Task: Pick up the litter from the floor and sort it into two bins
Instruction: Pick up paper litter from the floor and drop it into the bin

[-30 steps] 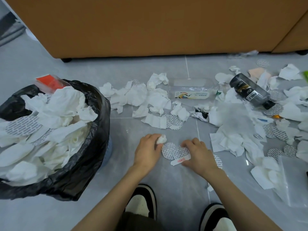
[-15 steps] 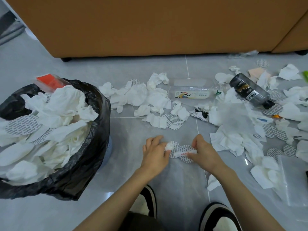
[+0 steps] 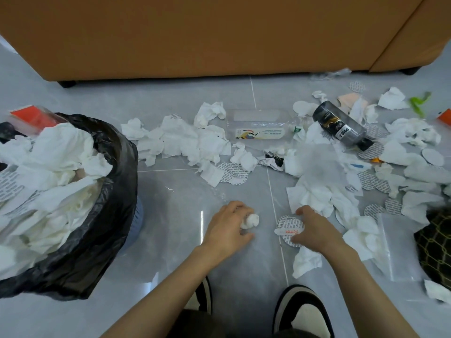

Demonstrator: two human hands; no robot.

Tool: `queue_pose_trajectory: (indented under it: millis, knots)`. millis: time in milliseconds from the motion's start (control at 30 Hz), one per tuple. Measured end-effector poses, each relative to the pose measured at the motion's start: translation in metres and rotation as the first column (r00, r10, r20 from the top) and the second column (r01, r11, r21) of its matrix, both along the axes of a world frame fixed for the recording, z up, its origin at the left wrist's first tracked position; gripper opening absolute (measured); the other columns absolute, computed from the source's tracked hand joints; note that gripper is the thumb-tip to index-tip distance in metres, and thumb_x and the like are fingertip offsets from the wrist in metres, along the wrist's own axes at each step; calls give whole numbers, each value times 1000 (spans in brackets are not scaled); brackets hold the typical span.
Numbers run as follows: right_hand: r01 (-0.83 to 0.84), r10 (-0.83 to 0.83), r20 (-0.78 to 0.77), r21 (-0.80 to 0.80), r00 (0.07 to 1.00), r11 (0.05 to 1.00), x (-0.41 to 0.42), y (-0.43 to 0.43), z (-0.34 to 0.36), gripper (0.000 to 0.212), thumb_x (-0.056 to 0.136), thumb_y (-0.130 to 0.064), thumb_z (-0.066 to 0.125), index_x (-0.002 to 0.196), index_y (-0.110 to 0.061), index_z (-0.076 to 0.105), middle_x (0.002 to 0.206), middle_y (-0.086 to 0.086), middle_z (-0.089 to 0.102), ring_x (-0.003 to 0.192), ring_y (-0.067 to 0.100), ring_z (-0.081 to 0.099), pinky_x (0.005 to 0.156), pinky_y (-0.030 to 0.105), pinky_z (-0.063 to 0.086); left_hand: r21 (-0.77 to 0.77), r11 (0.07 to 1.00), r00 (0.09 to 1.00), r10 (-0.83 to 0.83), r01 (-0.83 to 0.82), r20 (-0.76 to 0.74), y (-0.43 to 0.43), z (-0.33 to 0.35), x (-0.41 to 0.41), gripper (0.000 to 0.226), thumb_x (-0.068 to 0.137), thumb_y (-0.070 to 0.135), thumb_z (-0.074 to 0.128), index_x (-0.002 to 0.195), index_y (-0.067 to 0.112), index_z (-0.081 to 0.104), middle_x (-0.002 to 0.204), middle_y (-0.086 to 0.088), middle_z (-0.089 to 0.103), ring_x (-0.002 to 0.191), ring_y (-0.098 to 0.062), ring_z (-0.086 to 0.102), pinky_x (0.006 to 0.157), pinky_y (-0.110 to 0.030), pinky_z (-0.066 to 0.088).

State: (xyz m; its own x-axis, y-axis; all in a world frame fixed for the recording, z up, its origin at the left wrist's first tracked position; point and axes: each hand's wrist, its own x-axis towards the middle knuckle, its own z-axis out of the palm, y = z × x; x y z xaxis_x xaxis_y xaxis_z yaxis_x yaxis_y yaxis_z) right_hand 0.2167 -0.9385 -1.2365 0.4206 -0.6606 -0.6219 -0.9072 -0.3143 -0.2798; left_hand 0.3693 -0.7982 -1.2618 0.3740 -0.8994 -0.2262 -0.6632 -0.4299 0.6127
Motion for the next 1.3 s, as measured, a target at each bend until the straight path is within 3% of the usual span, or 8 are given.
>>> queue_pose_trajectory:
  millis: [167, 433, 700, 800, 900, 1033, 1133, 1300]
  knots:
    - [50, -47, 51, -70, 998, 996, 1, 4, -4, 75, 71, -34, 79, 133, -21, 41, 132, 9, 37, 120, 33, 43, 96, 36, 42, 13, 989, 984, 144, -146, 103, -6, 2, -3, 45, 82, 54, 58, 121, 32, 56, 134, 10, 38, 122, -14, 30, 100, -25, 28]
    - [105, -81, 162, -142, 983, 984, 4, 15, -16, 62, 63, -23, 84, 112, -12, 48, 114, 9, 47, 106, 31, 47, 75, 30, 36, 41, 977, 977, 207, -209, 54, -5, -5, 4, 24, 90, 33, 57, 110, 20, 60, 123, 5, 43, 112, -18, 36, 88, -20, 33]
    - [64, -52, 83, -147, 995, 987, 11, 16, -15, 64, 69, -26, 82, 123, -12, 50, 124, 11, 38, 120, 30, 36, 88, 32, 40, 78, 939, 931, 344, -336, -120, -5, -8, 3, 17, 82, 22, 68, 92, 22, 55, 111, -1, 45, 112, -19, 39, 75, -9, 20]
    - [24, -16, 54, -156, 998, 987, 13, 16, -14, 56, 77, -25, 74, 125, -12, 49, 128, 11, 39, 122, 30, 35, 90, 34, 40, 41, 937, 922, 347, -346, -172, -3, -7, 0, 23, 81, 18, 69, 82, 25, 48, 104, 4, 44, 97, -11, 48, 71, -7, 28]
    - [32, -24, 86, -90, 996, 995, 14, 13, -14, 36, 87, -18, 60, 121, -13, 50, 122, 9, 53, 113, 28, 50, 84, 33, 41, -1, 932, 910, 355, -363, -213, -1, -4, -2, 27, 81, 15, 70, 77, 27, 46, 93, 6, 44, 74, 1, 45, 68, -1, 33]
    - [139, -127, 283, -22, 951, 990, 19, 11, -6, 26, 90, -13, 57, 116, -13, 55, 111, 9, 62, 97, 24, 56, 78, 30, 44, -80, 910, 892, 378, -407, -248, -4, 14, -5, 22, 83, 13, 67, 76, 24, 49, 83, 9, 44, 67, -1, 46, 65, -4, 37]
    - [142, -120, 457, -14, 881, 990, 38, 17, 8, 22, 90, -12, 59, 112, -10, 57, 99, 4, 60, 87, 16, 52, 62, 23, 31, -194, 853, 862, 429, -485, -269, 0, 37, 10, 29, 83, 10, 67, 73, 28, 47, 84, 8, 49, 71, -3, 51, 66, -9, 42]
    - [175, -170, 670, 60, 723, 983, 79, 33, 37, 18, 87, -16, 64, 104, -16, 61, 100, 2, 64, 88, 18, 58, 72, 23, 38, -391, 760, 855, 472, -519, -217, 18, 89, 44, 25, 85, 11, 67, 74, 24, 49, 86, 4, 52, 75, -3, 53, 68, -13, 46]
